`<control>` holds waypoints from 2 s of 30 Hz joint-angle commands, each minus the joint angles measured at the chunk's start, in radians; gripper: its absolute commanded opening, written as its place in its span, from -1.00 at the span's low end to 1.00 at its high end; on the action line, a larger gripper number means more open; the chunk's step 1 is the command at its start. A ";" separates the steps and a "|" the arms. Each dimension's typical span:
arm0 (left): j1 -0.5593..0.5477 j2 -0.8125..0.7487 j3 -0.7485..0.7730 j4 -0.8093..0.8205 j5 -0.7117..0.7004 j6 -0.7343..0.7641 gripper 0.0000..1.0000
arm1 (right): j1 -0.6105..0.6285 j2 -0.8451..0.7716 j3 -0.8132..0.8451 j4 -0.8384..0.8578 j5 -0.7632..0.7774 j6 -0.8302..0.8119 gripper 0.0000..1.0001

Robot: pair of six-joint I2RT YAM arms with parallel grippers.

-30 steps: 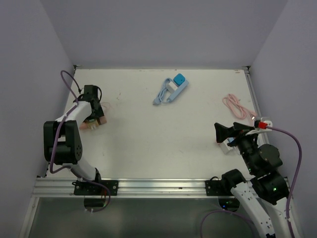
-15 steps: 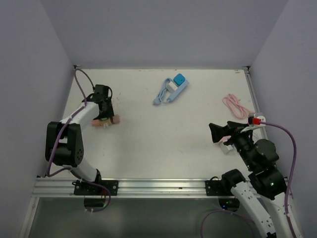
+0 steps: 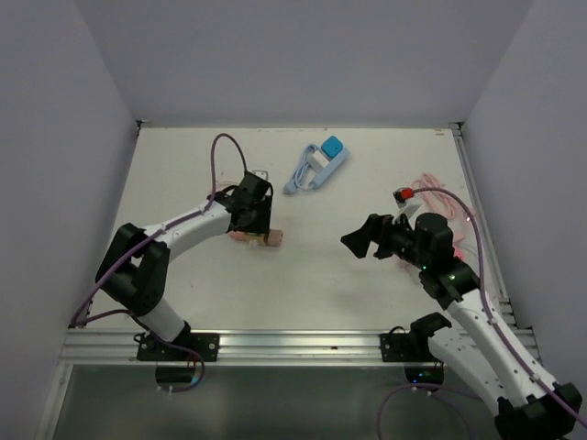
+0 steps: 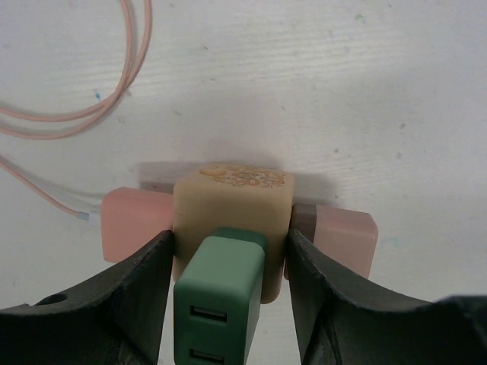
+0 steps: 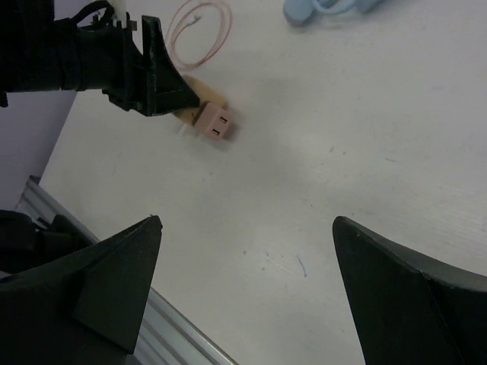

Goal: Pull the plug off the socket

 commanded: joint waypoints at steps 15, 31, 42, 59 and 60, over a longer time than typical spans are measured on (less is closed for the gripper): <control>-0.164 -0.010 0.023 0.028 -0.038 -0.116 -0.13 | 0.116 0.639 -0.163 0.830 -0.146 0.480 0.98; -0.183 -0.024 0.003 0.021 -0.075 -0.149 -0.13 | 0.248 1.136 -0.039 1.231 -0.175 0.597 0.36; -0.184 -0.012 -0.006 0.028 -0.092 -0.167 -0.14 | 0.258 1.216 -0.022 1.266 -0.176 0.587 0.11; -0.183 0.013 -0.011 -0.049 -0.241 -0.198 -0.17 | 0.238 1.199 -0.095 1.324 -0.190 0.580 -1.00; -0.183 0.016 -0.013 -0.054 -0.256 -0.201 -0.17 | 0.232 1.201 -0.109 1.347 -0.193 0.587 -1.00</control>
